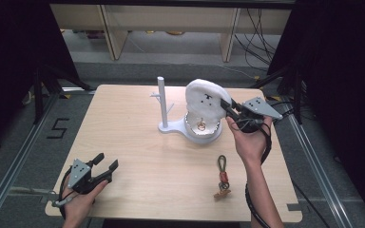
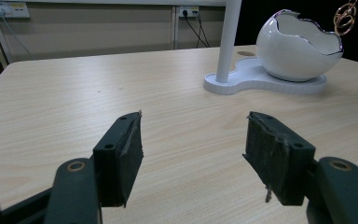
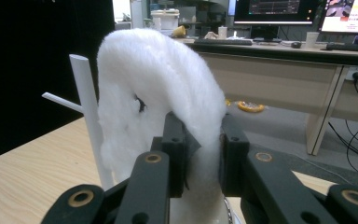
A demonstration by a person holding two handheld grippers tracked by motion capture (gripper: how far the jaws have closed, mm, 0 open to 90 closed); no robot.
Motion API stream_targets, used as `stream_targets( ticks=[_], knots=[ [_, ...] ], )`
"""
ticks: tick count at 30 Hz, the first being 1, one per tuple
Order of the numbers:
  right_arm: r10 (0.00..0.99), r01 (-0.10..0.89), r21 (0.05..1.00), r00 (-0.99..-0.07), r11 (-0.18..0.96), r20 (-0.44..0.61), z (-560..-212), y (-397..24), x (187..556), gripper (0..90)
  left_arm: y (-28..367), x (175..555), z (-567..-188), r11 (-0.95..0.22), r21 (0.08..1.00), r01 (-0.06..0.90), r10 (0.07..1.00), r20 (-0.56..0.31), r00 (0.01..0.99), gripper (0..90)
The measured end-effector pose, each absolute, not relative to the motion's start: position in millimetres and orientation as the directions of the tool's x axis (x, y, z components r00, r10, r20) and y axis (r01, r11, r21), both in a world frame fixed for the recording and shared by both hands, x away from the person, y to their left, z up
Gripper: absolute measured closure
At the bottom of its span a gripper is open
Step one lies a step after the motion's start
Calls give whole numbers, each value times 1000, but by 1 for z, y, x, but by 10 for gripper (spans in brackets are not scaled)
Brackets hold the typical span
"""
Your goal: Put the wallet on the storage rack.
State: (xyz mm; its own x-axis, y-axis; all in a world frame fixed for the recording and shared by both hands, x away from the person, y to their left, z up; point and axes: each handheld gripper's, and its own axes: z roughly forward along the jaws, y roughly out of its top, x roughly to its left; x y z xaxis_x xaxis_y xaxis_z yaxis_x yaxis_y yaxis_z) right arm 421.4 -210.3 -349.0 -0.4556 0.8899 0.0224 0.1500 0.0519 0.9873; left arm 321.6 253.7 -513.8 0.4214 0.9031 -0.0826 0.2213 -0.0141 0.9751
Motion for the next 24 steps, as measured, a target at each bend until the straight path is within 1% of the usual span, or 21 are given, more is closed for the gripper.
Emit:
stream_targets(
  ticks=[8,24],
  knots=[
    [898,173,984,-438,33,47,-354,-213,429,772,254,321,-514,-14,975,222,902,-83,423,355],
    [900,217,975,-433,46,54,-368,-217,445,768,253,321,-515,-13,974,225,901,-86,425,356]
  ],
)
